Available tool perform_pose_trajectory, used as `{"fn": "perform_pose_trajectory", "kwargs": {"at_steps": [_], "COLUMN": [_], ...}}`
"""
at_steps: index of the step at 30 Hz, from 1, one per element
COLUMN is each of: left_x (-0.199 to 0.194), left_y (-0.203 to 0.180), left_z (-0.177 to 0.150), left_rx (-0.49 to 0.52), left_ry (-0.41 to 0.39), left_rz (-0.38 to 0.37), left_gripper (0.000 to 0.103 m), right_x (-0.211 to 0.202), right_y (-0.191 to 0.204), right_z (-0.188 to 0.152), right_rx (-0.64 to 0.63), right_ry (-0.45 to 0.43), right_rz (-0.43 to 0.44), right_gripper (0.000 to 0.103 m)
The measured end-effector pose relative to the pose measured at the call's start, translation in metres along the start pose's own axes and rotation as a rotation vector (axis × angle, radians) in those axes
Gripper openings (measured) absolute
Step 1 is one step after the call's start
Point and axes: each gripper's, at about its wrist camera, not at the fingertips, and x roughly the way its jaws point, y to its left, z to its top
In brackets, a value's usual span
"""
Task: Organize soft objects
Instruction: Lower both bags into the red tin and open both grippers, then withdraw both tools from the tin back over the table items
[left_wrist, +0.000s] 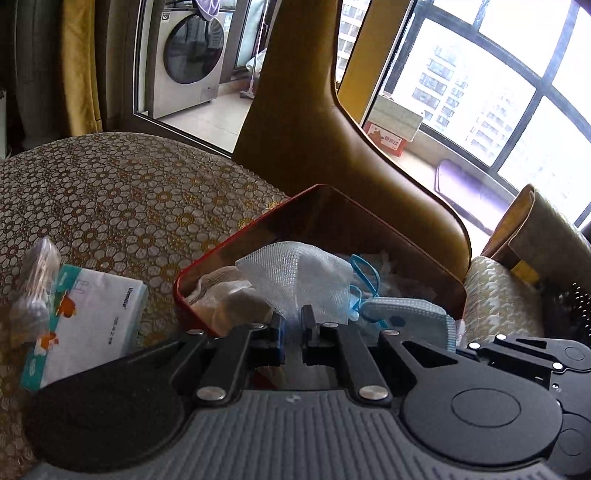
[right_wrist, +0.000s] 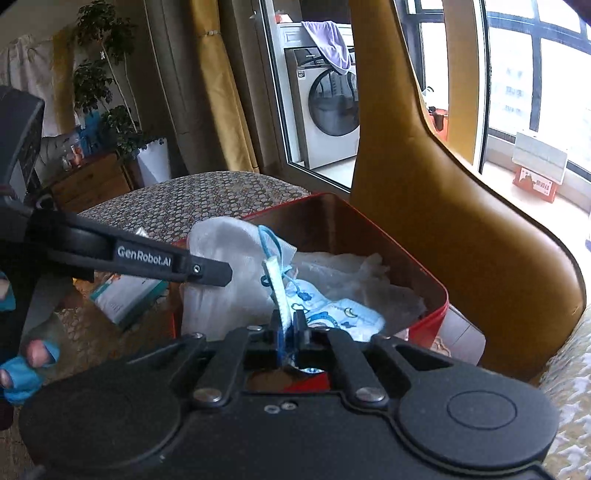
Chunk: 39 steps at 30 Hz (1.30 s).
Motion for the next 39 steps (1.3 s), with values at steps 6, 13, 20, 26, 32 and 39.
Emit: {"fn": "perform_pose_trajectory", "kwargs": {"at_steps": [6,13,20,26,32,39], "left_x": [-0.004,-0.021,-0.058,-0.098,-0.139,-0.185], "left_y": [-0.004,-0.006,-0.005,-0.007,-0.001,0.015], "left_z": [-0.002,-0.006,-0.011,-0.020,-0.034,-0.052], "left_rx": [0.038,0.053,0.072,0.097,0.098,0.088], "left_ry": [-0.004,-0.041,-0.085,-0.119,-0.142,-0.177], "left_rz": [0.010,0.008,0.004,0.006,0.019,0.049], "left_gripper": [0.029,0.058,0.058,0.059,0.062,0.070], "right_x": [-0.001,-0.011,-0.037,-0.064,-0.090,-0.108], "right_y": [0.003,0.008,0.010,0.020,0.041,0.076], "right_z": [0.002,-0.001,0.003,0.004,0.006,0.004], "right_rx": [-0.003,-0.028,-0.008,0.017,0.025,-0.009], "right_ry": [0.004,-0.006,-0.044,-0.072,-0.101,-0.115], "right_rz": [0.002,0.000,0.004,0.022,0.049,0.084], "right_gripper": [0.021,0.042,0.061,0.068,0.074,0.082]}}
